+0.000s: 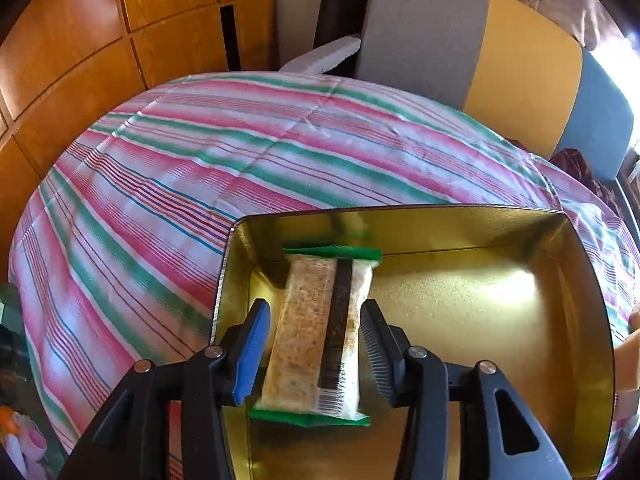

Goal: Organize objects
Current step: 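Carry the cracker packet into the gold tray while the right tool grasps the purple sweet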

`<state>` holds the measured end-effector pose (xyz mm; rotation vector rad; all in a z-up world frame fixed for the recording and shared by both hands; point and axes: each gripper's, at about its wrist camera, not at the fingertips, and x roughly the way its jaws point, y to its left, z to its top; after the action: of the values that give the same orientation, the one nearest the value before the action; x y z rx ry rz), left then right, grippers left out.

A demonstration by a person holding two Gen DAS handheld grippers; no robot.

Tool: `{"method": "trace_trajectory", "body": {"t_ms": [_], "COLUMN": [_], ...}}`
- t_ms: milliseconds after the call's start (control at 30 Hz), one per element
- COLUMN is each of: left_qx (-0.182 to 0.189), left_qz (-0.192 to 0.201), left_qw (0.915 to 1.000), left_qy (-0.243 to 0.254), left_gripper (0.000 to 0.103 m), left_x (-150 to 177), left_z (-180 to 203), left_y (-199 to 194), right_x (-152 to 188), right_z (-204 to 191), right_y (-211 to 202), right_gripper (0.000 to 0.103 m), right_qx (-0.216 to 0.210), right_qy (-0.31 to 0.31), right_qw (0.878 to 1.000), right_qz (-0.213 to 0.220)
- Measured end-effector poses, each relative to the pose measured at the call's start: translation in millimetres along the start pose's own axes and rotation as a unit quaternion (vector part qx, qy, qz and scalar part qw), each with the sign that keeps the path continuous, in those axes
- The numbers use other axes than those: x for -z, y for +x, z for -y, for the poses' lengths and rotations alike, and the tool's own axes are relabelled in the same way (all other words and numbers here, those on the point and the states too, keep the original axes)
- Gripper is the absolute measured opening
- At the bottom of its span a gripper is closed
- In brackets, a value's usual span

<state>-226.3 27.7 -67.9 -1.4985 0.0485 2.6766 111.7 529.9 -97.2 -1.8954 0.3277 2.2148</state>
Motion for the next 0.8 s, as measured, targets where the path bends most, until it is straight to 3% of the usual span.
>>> {"method": "trace_trajectory", "body": {"t_ms": [167, 333, 500, 800], "left_qx": [0.017, 0.067, 0.109, 0.133], "left_qz": [0.035, 0.060, 0.057, 0.049], "left_qw": [0.9992, 0.9959, 0.9922, 0.9896], "left_qy": [0.001, 0.009, 0.017, 0.027], "left_gripper": [0.047, 0.047, 0.047, 0.047], "left_x": [18.9, 58.3, 96.3, 138.2], "left_z": [-4.7, -0.5, 7.9, 10.7], "left_y": [-38.5, -85.2, -110.0, -127.5], "right_x": [-2.1, -8.5, -16.9, -38.0], "right_z": [11.8, 23.4, 32.6, 35.2], "right_y": [-1.6, -9.7, -17.8, -38.2], "right_gripper": [0.036, 0.035, 0.032, 0.030], "right_qx": [0.001, -0.005, -0.003, -0.012], "right_qy": [-0.002, -0.005, -0.011, -0.034], "right_qw": [1.000, 1.000, 0.999, 0.997], "right_qz": [-0.001, 0.015, 0.033, 0.075]}}
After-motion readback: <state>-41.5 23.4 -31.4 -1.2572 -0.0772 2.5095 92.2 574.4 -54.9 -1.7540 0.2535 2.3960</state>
